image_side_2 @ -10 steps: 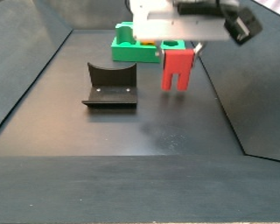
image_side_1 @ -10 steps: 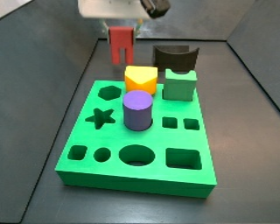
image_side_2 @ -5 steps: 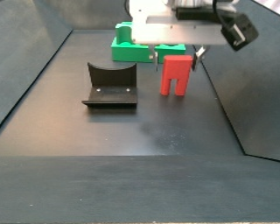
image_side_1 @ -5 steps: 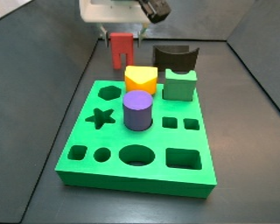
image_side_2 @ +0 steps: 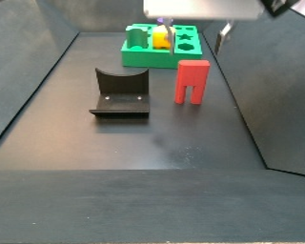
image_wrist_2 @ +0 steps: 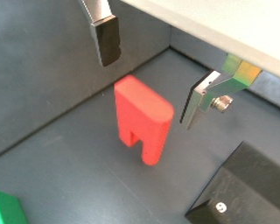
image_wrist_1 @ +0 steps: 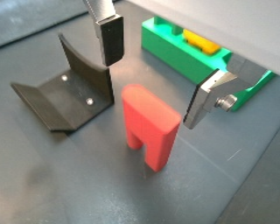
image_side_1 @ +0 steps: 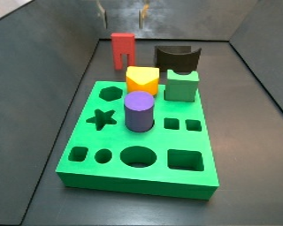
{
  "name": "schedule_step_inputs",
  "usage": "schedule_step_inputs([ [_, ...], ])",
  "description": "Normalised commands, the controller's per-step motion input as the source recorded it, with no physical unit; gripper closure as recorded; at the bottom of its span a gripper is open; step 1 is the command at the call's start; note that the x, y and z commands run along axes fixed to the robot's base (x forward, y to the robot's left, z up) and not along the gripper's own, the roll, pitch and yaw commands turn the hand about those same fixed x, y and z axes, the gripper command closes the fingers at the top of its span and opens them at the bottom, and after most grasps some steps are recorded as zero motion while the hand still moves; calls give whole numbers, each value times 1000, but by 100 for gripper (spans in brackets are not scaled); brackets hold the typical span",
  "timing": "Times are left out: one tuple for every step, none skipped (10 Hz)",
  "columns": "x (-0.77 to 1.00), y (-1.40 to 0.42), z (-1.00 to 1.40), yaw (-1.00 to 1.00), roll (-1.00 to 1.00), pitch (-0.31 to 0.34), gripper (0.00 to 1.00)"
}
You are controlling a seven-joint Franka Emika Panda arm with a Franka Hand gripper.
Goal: Pick up the square-circle object. Move up. Place the square-circle object on the fixture. Regrasp the square-circle object. Rotate the square-circle object. Move to above the board. Insert the square-circle object.
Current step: Rotate the square-circle object.
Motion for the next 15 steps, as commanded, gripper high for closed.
schedule_step_inputs([
  [0, 83, 0, 1000, 2, 5, 0],
  [16, 82, -138, 1000, 1, 5, 0],
  [41, 50, -114, 1000, 1, 4, 0],
  [37, 30, -68, 1000, 2, 4, 0],
  [35, 22, -51, 1000, 2, 4, 0],
  [35, 18, -48, 1000, 2, 4, 0],
  [35, 13, -43, 1000, 2, 4, 0],
  [35, 10, -39, 1000, 2, 4, 0],
  [35, 8, -37, 1000, 2, 4, 0],
  [35, 5, -35, 1000, 2, 4, 0],
  [35, 4, -34, 1000, 2, 4, 0],
  [35, 4, -34, 1000, 2, 4, 0],
  [35, 4, -33, 1000, 2, 4, 0],
  [35, 4, -33, 1000, 2, 4, 0],
  [35, 3, -33, 1000, 2, 4, 0],
])
